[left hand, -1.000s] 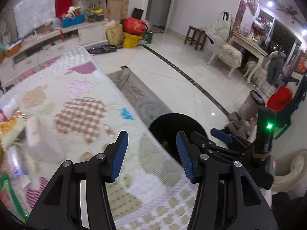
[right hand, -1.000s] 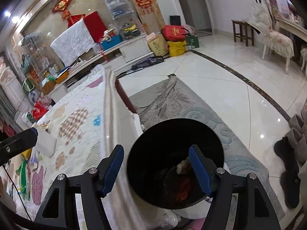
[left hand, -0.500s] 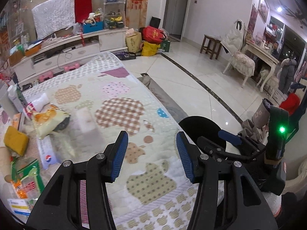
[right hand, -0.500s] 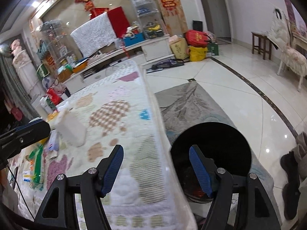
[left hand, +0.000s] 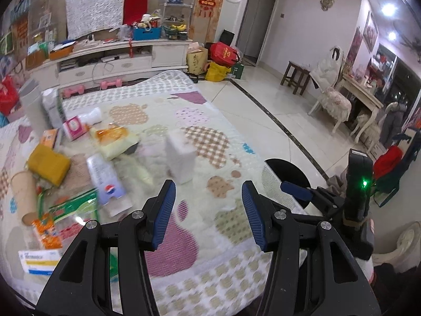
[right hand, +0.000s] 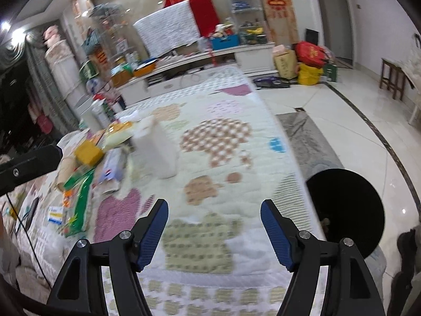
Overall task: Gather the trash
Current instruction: 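Move both open grippers back over the quilt, then grasp the tied white tissue bundle with the left gripper while the right grasps the green seaweed bag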
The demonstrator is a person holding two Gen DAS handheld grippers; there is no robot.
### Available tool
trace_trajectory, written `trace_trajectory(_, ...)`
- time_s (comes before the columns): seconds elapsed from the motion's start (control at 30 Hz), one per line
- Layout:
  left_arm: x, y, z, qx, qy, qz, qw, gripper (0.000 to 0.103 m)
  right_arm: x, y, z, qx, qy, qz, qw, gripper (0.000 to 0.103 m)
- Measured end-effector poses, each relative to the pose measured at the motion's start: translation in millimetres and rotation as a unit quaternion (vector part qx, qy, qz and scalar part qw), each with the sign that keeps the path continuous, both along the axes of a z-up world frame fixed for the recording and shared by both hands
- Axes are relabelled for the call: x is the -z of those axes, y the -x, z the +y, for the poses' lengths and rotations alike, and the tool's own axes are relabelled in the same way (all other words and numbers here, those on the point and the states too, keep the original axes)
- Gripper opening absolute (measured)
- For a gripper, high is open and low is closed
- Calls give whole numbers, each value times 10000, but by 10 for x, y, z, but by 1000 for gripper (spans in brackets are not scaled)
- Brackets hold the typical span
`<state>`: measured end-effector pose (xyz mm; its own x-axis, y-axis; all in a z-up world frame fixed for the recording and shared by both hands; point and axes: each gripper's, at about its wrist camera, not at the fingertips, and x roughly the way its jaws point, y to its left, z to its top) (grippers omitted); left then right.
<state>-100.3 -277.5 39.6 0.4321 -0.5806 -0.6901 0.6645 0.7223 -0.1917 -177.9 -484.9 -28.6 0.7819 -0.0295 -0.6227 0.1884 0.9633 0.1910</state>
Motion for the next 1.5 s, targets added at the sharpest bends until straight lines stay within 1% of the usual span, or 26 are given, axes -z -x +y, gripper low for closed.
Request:
trace_trajectory(0.17,7,-87,505,-236,-19,161,9996,51,13,-101,296,-429,76,87,9990,74)
trace_trajectory(0.33,92,-120,1073,-679,23,421,9968,53,94,-222,516,-734,-22,200,9971,74)
trace_trajectory(0.47,256,-28,1482,-1091,-3,653,9919,53,161,-324,700,-948,7,292,9951,74)
trace_trajectory(0.6,476,56,1720,-1417,-143,958,9852,53,205,-379,867,-1147,-7,344,9928,74)
trace_trajectory(0.83,865,122,1922,-1889,-268,1231,9739,53,270,-452,1112,-1456,80,435,9884,74)
trace_trajectory(0.9,936,130,1927,-1944,-248,1324,9716,53,299,-478,1142,-1478,82,464,9879,74)
trace_trajectory(1.03,1067,168,1925,-2111,-209,1350,9679,53,336,-523,1167,-1471,53,506,9878,74)
trace_trajectory(1.1,1161,144,1934,-2256,-213,1387,9641,53,342,-531,1171,-1474,36,517,9877,74)
trace_trajectory(1.17,1197,113,1928,-2316,-185,1385,9627,53,338,-532,1168,-1482,28,504,9877,74)
trace_trajectory(1.23,1206,67,1939,-2292,-140,1391,9633,53,332,-537,1157,-1463,22,496,9880,74)
trace_trajectory(1.27,1200,41,1951,-2272,-97,1393,9638,51,327,-546,1150,-1457,-1,495,9881,74)
trace_trajectory(1.3,1190,20,1972,-2258,-42,1365,9645,41,320,-557,1146,-1461,-31,490,9881,74)
trace_trajectory(1.37,1170,-37,2011,-2261,-64,1356,9646,31,300,-597,1164,-1507,-116,476,9874,74)
trace_trajectory(1.4,1159,-61,2044,-2241,-6,1394,9646,26,297,-625,1190,-1564,-178,476,9864,74)
trace_trajectory(1.47,1105,-94,2086,-2243,29,1361,9650,24,299,-690,1254,-1697,-320,522,9836,74)
trace_trajectory(1.5,1063,-99,2114,-2271,31,1265,9656,23,301,-714,1287,-1748,-368,544,9824,74)
